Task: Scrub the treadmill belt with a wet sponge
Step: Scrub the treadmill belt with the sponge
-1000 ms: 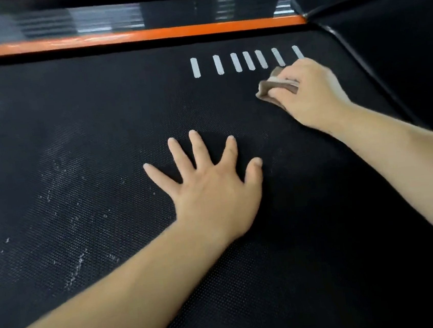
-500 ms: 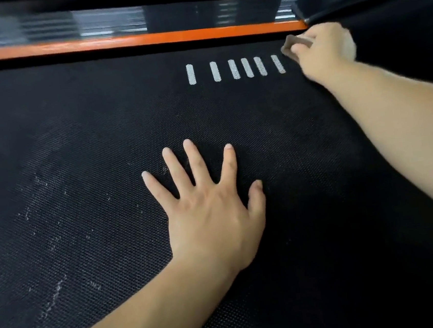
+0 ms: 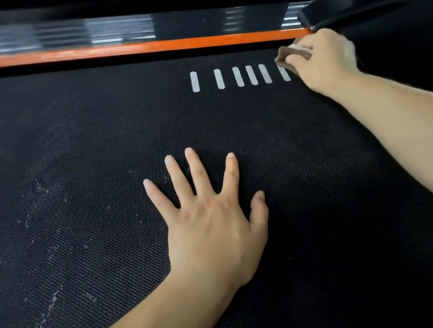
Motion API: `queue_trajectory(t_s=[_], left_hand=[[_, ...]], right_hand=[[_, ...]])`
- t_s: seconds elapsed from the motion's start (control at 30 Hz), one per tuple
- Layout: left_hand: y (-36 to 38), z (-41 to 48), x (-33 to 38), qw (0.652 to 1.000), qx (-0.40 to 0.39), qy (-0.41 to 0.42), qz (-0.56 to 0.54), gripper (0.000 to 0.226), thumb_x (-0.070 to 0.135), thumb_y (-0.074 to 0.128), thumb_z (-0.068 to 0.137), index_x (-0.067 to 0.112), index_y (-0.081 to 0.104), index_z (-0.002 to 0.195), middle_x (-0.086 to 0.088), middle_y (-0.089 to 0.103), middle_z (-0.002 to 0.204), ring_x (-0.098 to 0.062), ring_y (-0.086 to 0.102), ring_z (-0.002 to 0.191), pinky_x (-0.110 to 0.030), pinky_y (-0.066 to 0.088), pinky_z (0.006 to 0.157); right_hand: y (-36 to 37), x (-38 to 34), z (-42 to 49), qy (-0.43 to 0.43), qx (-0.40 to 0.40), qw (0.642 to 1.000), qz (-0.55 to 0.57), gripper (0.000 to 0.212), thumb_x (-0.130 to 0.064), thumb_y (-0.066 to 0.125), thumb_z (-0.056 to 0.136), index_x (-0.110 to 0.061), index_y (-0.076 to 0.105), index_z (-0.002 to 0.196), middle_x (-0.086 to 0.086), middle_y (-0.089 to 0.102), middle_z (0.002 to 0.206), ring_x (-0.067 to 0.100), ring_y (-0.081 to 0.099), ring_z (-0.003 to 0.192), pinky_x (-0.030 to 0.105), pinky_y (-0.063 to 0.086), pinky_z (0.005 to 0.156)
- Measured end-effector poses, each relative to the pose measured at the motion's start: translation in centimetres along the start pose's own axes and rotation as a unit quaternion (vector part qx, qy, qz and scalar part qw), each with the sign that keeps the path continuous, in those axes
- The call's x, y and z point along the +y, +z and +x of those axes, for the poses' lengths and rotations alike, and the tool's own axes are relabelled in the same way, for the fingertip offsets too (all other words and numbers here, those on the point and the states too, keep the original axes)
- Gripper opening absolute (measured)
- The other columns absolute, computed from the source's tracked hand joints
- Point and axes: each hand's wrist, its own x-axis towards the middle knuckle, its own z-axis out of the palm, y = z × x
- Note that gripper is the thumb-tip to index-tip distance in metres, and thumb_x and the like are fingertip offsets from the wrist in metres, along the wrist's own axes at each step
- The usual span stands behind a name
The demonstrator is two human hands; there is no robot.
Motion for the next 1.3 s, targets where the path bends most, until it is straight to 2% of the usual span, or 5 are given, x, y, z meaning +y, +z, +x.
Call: queue_trajectory(t_s=[0.2, 0.67, 0.83, 1.03, 1.3], left_hand=[[0.0, 0.0, 0.1, 1.000, 0.000, 0.003, -0.002, 0.076, 0.071, 0.008, 0.094, 0.038, 0.005, 0.162, -0.021, -0.005, 0.170, -0.045, -0.020, 0.153, -0.072, -0.012, 0.116], [-0.2, 0.1, 0.2, 1.000, -0.013, -0.005, 0.008, 0.077, 0.072, 0.006, 0.094, 0.038, 0.003, 0.162, -0.021, -0.005, 0.170, -0.045, -0.019, 0.153, -0.073, -0.010, 0.117], [-0.2, 0.2, 0.2, 1.000, -0.020, -0.007, 0.009, 0.075, 0.073, 0.003, 0.093, 0.040, -0.003, 0.160, -0.019, -0.011, 0.169, -0.043, -0.023, 0.153, -0.071, -0.014, 0.116], [-0.4, 0.1, 0.3, 0.999, -0.030, -0.011, 0.013, 0.076, 0.073, 0.002, 0.092, 0.040, -0.004, 0.160, -0.019, -0.012, 0.169, -0.042, -0.023, 0.153, -0.071, -0.013, 0.117], [-0.3, 0.1, 0.3, 0.999, -0.030, -0.013, 0.015, 0.076, 0.074, 0.003, 0.092, 0.040, -0.003, 0.160, -0.018, -0.011, 0.169, -0.042, -0.021, 0.153, -0.071, -0.013, 0.117]], right_hand=[[-1.0, 1.8, 1.6, 0.117, 0.019, 0.986, -0.116, 0.035, -0.045, 0.054, 0.100, -0.020, 0.069, 0.119, 0.017, 0.059, 0.127, 0.039, 0.051, 0.121, 0.049, 0.036, 0.102], [-1.5, 2.7, -4.2, -0.043, -0.023, 0.999, -0.009, 0.041, -0.052, 0.052, 0.092, -0.026, 0.072, 0.117, 0.010, 0.067, 0.116, 0.034, 0.058, 0.111, 0.049, 0.044, 0.099], [-2.6, 3.1, -2.3, 0.101, 0.019, 0.991, -0.081, 0.036, -0.043, 0.055, 0.097, -0.018, 0.069, 0.119, 0.016, 0.062, 0.122, 0.039, 0.054, 0.118, 0.047, 0.037, 0.101], [-2.8, 2.7, -6.5, -0.044, -0.008, 0.998, -0.045, 0.027, -0.044, 0.056, 0.097, -0.026, 0.071, 0.108, 0.009, 0.064, 0.110, 0.033, 0.056, 0.108, 0.046, 0.035, 0.096], [-3.4, 3.0, -5.9, 0.071, 0.011, 0.994, -0.085, 0.032, -0.044, 0.055, 0.097, -0.023, 0.070, 0.116, 0.012, 0.062, 0.117, 0.035, 0.054, 0.114, 0.046, 0.034, 0.098]])
